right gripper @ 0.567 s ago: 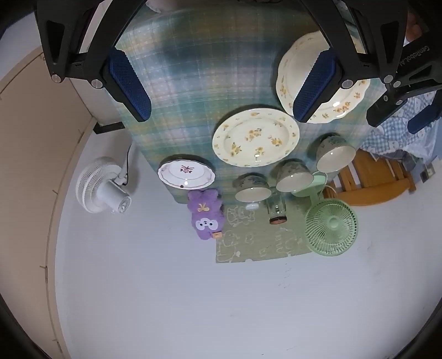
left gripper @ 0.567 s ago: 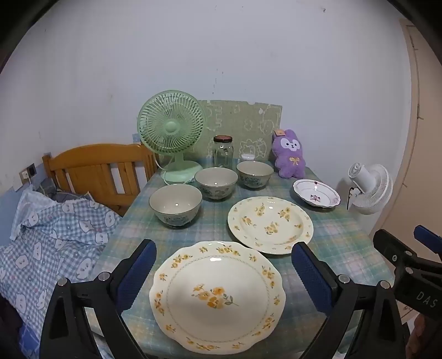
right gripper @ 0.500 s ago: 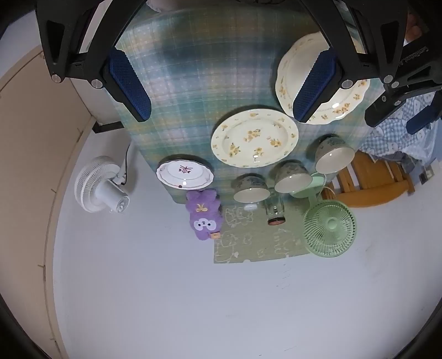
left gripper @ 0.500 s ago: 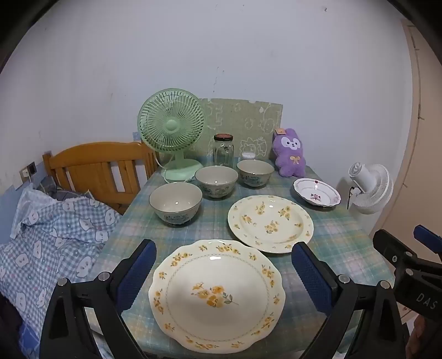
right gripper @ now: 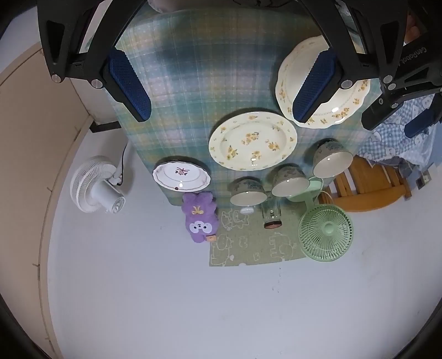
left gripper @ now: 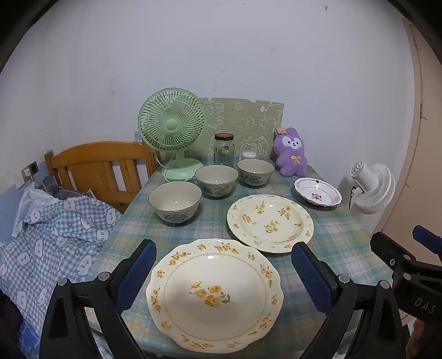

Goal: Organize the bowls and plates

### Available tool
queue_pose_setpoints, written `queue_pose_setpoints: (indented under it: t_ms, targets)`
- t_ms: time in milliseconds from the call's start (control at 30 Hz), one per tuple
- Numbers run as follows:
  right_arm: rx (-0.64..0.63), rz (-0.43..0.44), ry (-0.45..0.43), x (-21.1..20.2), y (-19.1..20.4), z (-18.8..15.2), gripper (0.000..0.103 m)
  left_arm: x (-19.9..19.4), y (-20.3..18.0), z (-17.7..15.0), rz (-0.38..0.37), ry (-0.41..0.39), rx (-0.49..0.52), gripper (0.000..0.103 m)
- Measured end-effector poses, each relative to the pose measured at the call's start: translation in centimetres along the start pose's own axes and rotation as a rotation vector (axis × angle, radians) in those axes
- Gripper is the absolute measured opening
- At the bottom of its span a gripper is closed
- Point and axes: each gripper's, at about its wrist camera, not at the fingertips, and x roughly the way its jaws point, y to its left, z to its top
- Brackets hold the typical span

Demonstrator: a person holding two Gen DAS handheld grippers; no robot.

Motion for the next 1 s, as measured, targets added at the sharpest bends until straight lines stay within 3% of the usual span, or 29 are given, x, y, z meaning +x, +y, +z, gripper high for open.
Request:
queue_pose_setpoints:
  t_ms: [1000]
  targets:
    - [-0.021,0.012,0.006,-0.7,0.6,-0.5,0.103,-0.4,-1.1,0.2,-0.007,0.002,0.013,0.099]
